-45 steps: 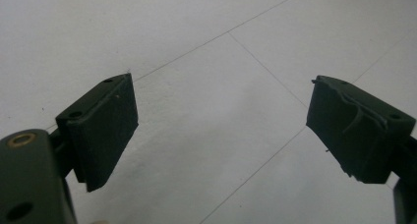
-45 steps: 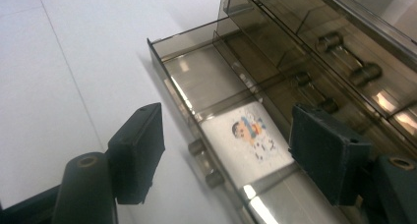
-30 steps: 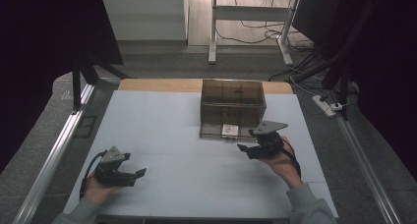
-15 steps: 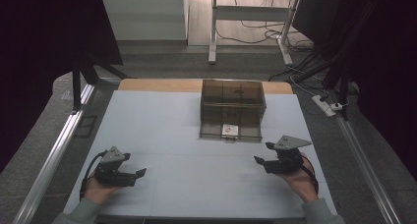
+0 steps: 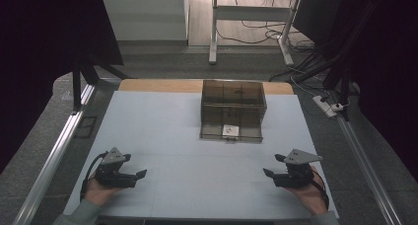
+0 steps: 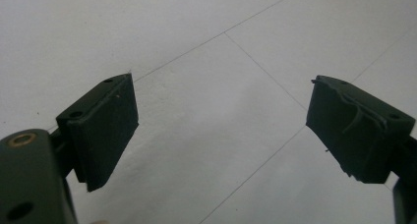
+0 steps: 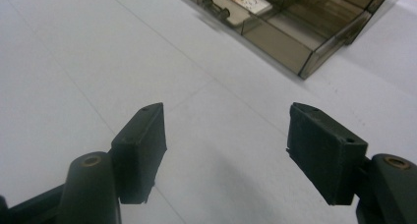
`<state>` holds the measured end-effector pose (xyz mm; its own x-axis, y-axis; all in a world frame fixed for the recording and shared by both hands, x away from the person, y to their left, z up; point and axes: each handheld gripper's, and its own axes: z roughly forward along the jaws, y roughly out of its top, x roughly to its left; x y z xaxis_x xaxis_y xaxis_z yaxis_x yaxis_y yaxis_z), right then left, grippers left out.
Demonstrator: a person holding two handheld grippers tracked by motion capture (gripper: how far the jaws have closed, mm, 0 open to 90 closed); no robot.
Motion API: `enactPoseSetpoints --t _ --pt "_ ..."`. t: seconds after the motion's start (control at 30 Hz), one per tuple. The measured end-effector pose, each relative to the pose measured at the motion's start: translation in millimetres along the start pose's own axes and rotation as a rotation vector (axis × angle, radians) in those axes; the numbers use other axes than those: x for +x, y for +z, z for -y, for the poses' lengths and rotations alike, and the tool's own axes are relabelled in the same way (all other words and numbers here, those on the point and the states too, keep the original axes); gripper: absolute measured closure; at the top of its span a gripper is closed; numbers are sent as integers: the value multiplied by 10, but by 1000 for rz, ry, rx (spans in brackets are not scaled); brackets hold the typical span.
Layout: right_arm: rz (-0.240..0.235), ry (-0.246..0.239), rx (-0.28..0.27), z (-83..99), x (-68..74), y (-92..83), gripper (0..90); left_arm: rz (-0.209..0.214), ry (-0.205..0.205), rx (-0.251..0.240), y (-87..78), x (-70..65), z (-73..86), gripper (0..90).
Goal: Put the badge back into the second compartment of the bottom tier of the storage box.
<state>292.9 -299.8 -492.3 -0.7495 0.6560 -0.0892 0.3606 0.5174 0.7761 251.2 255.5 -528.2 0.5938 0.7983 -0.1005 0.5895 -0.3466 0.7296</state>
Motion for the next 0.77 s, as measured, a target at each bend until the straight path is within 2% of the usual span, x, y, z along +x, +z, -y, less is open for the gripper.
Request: enactPoseSetpoints --t 0.23,0.77 --pt "0 7 16 89 -13 29 308 0 3 -1 -1 1 1 120" --pt "4 0 20 105 -29 34 306 1 7 -5 2 1 -3 119"
